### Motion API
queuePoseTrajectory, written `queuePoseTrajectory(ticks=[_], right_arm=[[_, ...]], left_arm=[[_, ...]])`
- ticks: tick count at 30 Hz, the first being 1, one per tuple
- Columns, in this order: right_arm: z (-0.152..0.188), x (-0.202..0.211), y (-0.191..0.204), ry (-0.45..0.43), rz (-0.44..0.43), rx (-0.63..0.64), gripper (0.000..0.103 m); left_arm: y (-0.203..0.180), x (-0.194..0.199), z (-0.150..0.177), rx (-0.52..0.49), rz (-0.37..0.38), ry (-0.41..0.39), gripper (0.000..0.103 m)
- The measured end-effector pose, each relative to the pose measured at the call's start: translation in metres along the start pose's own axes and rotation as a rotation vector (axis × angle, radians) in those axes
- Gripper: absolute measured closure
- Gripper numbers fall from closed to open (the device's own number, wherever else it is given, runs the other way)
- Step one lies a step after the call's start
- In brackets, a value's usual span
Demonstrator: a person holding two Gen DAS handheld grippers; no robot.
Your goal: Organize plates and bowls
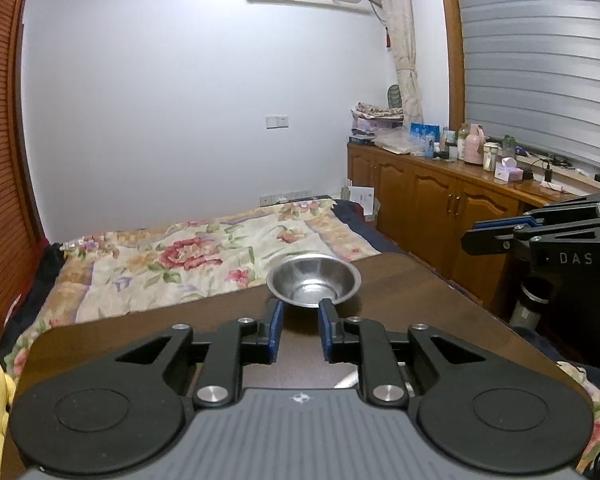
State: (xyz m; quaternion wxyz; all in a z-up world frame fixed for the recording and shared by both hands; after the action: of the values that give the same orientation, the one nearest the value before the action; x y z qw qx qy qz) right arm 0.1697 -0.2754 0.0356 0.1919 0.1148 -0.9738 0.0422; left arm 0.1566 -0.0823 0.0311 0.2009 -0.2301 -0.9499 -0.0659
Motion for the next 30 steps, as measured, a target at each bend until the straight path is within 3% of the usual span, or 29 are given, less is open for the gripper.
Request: queuePoseTrajectory(ticks=[3, 4, 6, 18, 30], right_arm=[[-0.004, -0.013, -0.012, 0.005, 0.005, 0.011, 0.086], [-0.006, -0.017, -0.017, -0.001, 0.011, 0.015, 0.084], [-0.006, -0.024, -0.025, -0.010, 0.014, 0.008, 0.060], [0.004, -0.100, -0.056, 0.074, -0.006, -0.040, 0.059], [0.017, -0.158, -0.069, 0.162, -0.040, -0.115, 0.059]], left_arm=[[0.008, -0.017, -0.008, 0.016, 0.008, 0.013, 0.055], [0.010, -0.023, -0.010, 0.020, 0.011, 0.015, 0.054], [0.014, -0.034, -0.015, 0.018, 0.007, 0.021, 0.053], [0.027, -0.100, -0.024, -0.009, 0.006, 0.078, 0.048], [0.034, -0.174, -0.012, 0.046, 0.053, 0.209, 0.050]])
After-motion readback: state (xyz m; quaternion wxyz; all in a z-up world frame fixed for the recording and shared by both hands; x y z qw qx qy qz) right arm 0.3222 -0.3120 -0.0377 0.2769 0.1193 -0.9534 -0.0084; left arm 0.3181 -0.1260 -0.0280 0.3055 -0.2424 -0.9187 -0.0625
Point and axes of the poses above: each gripper's, at about its wrist camera, not at the fingertips, and x roughly against the way its jaws point, y to its left, z to its underside, the point moved 4 cm from there along -x, roughly the way its jaws point, and after that the axes turned 1 degree about z, right-handed, at the moved point
